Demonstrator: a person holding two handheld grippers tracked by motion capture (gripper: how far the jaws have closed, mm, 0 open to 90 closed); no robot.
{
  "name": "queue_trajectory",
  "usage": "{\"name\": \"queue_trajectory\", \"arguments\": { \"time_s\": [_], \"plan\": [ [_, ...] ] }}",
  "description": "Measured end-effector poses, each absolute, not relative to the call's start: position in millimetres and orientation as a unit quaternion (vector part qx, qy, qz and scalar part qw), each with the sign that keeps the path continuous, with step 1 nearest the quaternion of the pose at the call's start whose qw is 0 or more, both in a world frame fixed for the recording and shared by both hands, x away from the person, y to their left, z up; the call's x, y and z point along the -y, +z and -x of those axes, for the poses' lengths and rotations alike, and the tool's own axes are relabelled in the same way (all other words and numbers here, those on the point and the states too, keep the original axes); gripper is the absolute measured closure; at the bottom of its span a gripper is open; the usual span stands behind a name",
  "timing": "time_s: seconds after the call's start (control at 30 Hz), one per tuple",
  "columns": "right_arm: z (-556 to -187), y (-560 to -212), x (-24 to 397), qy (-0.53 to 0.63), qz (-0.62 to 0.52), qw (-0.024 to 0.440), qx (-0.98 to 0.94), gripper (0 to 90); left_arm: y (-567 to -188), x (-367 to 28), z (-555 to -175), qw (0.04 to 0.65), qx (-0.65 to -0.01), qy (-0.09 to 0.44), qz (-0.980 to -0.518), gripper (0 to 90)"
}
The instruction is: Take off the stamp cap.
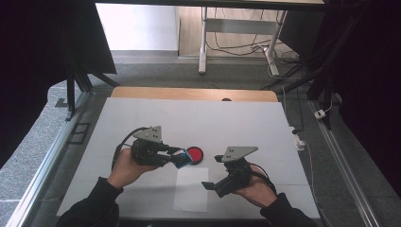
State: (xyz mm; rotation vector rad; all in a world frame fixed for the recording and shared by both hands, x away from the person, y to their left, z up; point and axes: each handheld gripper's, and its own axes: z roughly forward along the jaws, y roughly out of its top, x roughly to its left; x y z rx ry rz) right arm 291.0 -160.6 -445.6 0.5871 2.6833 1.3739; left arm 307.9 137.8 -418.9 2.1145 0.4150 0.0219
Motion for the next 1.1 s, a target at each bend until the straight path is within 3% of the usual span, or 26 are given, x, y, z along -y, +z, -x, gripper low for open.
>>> {"name": "queue_trajectory", "arguments": {
  "time_s": [0.43, 0.53, 0.67, 1.03, 1.1],
  "plan": [
    [-306.9, -447.9, 137.0, 0.448, -0.154, 0.007, -0.881, 0.0, -418.7, -137.0, -306.4, 0.480, -0.147, 0.006, -0.865, 70.5],
    [-312.2, -448.4, 132.0, 0.451, -0.148, 0.006, -0.880, 3.4, -418.4, -136.6, -305.9, 0.479, -0.140, 0.007, -0.867, 70.5],
    [-318.6, -449.7, 126.0, 0.457, -0.133, -0.008, -0.880, 10.5, -418.7, -136.3, -305.6, 0.481, -0.133, 0.005, -0.867, 70.5],
    [-330.6, -451.6, 113.7, 0.458, -0.092, -0.047, -0.883, 45.8, -418.7, -136.4, -304.7, 0.486, -0.115, 0.007, -0.866, 70.5],
    [-331.3, -452.1, 112.4, 0.457, -0.087, -0.049, -0.884, 48.9, -418.7, -136.7, -304.9, 0.488, -0.112, 0.006, -0.865, 70.5]
  ]
}}
